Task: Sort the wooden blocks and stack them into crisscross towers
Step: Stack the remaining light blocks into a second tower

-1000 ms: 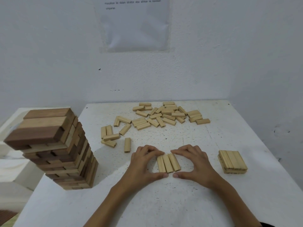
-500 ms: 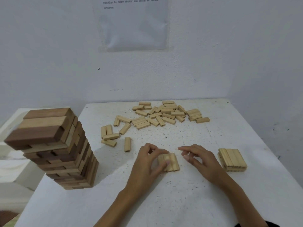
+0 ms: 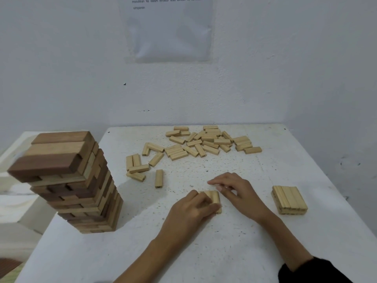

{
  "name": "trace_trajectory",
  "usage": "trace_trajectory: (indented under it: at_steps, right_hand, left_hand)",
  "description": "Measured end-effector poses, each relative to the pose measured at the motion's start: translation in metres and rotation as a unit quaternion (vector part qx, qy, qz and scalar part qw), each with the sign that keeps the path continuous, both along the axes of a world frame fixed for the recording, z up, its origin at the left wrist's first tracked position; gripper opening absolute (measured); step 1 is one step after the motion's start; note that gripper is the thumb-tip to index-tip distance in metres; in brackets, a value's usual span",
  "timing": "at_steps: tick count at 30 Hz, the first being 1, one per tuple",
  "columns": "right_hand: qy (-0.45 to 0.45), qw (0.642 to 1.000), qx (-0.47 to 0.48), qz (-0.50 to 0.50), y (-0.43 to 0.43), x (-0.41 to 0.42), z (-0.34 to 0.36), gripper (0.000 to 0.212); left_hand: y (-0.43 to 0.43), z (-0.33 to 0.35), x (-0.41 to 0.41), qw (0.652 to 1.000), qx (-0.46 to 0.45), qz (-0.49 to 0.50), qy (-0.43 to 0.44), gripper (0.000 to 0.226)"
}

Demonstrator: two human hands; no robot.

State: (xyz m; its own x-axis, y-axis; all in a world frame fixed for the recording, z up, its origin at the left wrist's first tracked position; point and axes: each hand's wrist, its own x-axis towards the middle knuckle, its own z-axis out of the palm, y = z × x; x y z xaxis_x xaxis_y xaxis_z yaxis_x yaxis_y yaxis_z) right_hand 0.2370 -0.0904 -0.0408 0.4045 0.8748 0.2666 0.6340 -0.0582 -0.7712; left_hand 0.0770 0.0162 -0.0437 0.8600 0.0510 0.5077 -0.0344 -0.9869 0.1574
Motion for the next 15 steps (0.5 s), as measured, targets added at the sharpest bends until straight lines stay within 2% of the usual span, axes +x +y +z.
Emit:
trace_trajectory:
  at_steps: [4, 9, 12, 15]
  right_hand:
    - [-0.021, 0.997, -0.036, 0.063, 0.021, 0.002, 0.007, 0.028]
    - [-0.032, 0.991, -0.086, 0.095, 0.016, 0.006, 0.017, 0.037]
    - [-0.021, 0.995, -0.095, 0.037, 0.004, 0.001, 0.017, 0.04]
    - [-0.001, 0.994, -0.104, -0.025, -0.008, -0.011, 0.014, 0.039]
  left_hand:
    - [0.001, -0.004, 0.002, 0.999, 0.043, -0.016, -0.013, 0.019]
    - [0.009, -0.006, 0.001, 0.998, 0.036, -0.047, -0.01, 0.02]
    - [0.021, -0.009, -0.002, 0.996, -0.014, -0.09, 0.017, 0.021]
    - [0.028, -0.007, -0.002, 0.983, -0.13, -0.123, 0.026, 0.019]
